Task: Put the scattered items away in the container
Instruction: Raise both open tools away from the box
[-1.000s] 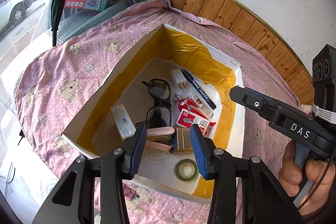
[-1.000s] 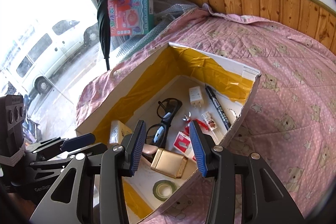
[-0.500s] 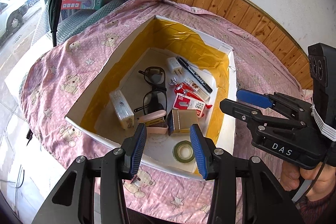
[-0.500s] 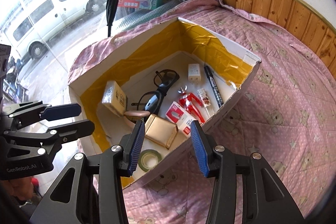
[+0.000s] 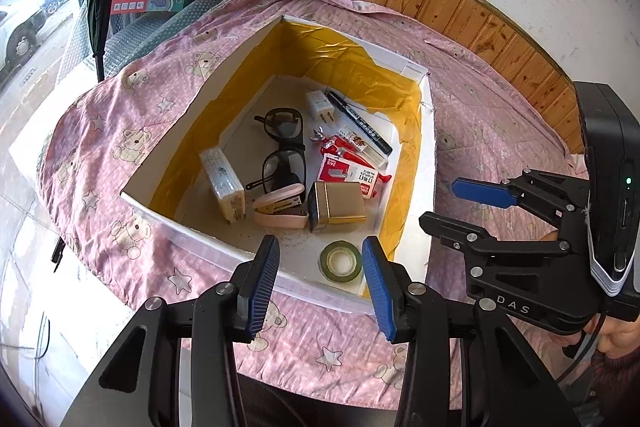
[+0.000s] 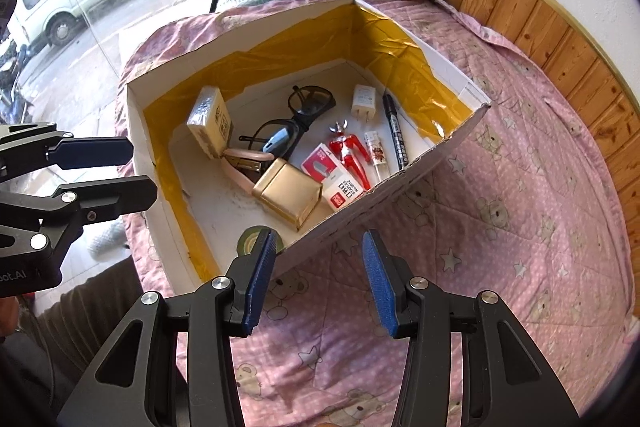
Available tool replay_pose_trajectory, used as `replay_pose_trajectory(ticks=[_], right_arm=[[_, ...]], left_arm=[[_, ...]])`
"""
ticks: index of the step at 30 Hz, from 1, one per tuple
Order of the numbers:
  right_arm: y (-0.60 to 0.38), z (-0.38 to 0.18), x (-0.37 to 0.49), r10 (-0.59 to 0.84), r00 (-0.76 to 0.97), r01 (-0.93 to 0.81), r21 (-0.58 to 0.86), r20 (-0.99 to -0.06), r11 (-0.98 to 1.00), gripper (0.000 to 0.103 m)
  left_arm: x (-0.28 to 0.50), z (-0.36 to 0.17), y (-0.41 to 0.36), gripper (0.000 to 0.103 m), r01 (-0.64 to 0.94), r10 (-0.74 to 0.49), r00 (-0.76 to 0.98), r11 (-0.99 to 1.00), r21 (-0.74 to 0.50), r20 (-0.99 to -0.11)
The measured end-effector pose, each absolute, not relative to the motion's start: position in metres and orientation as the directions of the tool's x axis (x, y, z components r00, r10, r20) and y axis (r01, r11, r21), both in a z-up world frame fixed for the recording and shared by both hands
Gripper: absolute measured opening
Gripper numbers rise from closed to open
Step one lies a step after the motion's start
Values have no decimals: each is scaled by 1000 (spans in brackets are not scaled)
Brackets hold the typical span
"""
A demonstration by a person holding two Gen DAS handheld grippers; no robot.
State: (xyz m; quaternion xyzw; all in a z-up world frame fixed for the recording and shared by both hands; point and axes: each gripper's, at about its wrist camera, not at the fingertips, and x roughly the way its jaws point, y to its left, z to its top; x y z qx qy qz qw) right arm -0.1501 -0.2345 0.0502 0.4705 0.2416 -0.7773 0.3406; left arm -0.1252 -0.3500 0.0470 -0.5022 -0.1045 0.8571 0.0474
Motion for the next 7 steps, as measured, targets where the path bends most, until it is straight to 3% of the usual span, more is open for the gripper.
replay_pose_trajectory(ticks=[7], right_arm=[[-234,55,-140,-286,-349,771,-100,-892,-629,48]], left_arm=[[-122,55,-351,45,20,187,-505,-973,-228,-843]])
